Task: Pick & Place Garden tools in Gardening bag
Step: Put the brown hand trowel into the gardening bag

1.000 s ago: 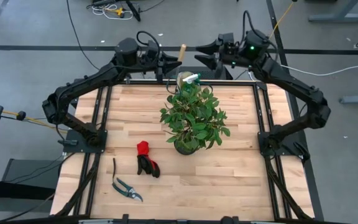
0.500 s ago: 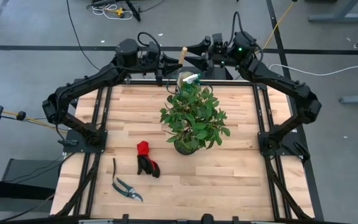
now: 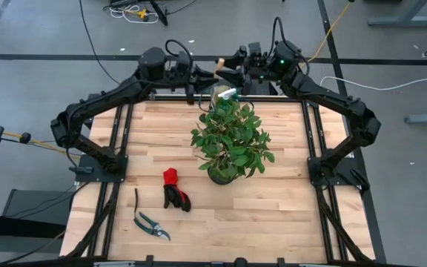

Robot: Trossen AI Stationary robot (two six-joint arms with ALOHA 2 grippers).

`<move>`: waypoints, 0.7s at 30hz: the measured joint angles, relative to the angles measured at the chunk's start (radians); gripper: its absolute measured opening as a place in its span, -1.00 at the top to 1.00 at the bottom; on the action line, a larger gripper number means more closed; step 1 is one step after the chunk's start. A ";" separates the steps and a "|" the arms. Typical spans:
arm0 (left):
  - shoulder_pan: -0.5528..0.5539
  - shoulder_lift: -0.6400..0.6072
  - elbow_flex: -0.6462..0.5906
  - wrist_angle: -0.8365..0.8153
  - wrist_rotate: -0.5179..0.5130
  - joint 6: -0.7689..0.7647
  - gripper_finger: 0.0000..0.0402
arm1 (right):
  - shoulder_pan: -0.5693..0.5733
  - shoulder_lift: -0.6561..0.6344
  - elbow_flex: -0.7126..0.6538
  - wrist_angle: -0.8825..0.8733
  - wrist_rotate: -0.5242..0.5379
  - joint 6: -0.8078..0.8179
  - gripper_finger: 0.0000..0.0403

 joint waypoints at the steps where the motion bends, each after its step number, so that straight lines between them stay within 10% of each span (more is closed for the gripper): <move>1: -0.004 0.000 0.000 0.000 0.000 0.001 0.63 | 0.001 0.000 0.000 0.003 0.000 0.006 -0.27; 21: -0.035 0.000 0.000 0.000 -0.011 -0.008 0.63 | 0.051 0.000 0.000 -0.013 0.019 -0.012 0.06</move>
